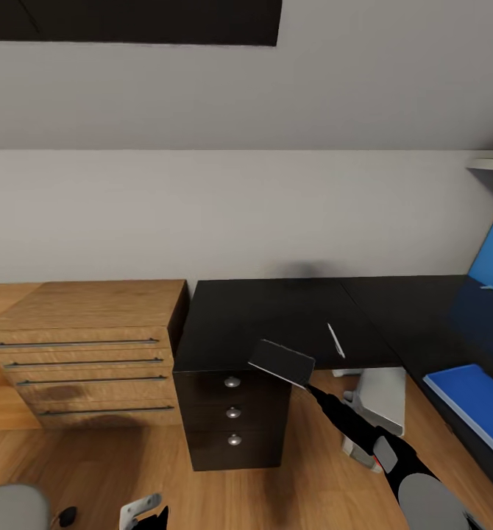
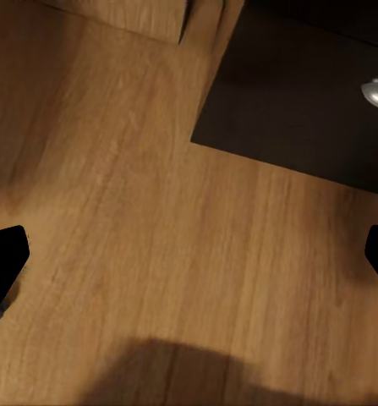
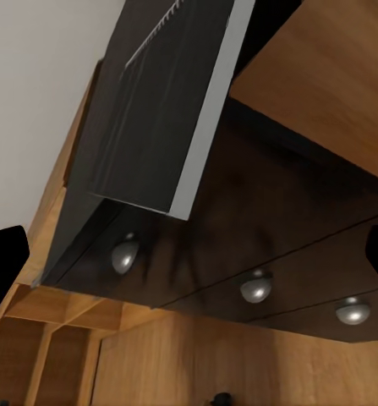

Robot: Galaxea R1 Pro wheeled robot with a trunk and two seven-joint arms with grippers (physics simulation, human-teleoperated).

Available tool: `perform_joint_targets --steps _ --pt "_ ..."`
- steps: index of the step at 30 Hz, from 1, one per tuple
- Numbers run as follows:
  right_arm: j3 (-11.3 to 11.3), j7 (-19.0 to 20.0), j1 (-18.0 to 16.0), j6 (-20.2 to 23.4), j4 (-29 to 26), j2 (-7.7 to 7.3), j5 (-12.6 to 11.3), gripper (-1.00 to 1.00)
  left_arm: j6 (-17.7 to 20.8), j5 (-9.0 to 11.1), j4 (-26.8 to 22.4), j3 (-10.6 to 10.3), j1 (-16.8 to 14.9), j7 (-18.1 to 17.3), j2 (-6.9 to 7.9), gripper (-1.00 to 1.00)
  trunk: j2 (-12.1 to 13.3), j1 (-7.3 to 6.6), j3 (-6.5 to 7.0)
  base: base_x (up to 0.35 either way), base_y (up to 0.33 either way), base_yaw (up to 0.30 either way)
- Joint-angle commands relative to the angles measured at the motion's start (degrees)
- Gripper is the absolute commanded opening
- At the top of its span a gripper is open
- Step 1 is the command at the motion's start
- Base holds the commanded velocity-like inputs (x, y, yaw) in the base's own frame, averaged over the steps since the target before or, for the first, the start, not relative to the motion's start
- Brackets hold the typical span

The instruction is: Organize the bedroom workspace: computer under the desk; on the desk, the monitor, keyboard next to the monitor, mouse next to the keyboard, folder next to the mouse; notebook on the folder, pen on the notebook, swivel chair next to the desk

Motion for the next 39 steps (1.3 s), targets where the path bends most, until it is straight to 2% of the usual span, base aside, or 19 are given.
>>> perform_joint_targets --steps 1,20,24,39 --pt "-0.5 0.3 -0.1 0.4 -0.1 0.04 0.5 1.0 -0.2 -0.6 0.0 0.5 0.0 -0.3 -0.04 1.0 0.0 0.0 -0.06 0.001 0.103 0.0" --pt "-0.5 0.4 -0.1 0.3 1.3 0.05 0.5 1.0 -0.1 -0.6 0.4 0.4 0.0 -0.6 -0.15 1.0 0.0 0.0 -0.06 0.0 0.011 0.0" --pt "-0.5 0.5 -0.1 0.0 1.6 0.04 0.5 1.0 -0.1 -0.6 0.4 0.3 0.0 -0.5 -0.17 1.0 -1.6 0.88 -0.78 0.0 0.0 0.0" --pt "-0.5 1.5 -0.1 -0.1 1.5 -0.15 0.4 1.0 -0.1 -0.6 0.4 0.4 0.0 -0.6 -0.11 1.0 -1.6 0.88 -0.78 0.015 0.007 0.0"
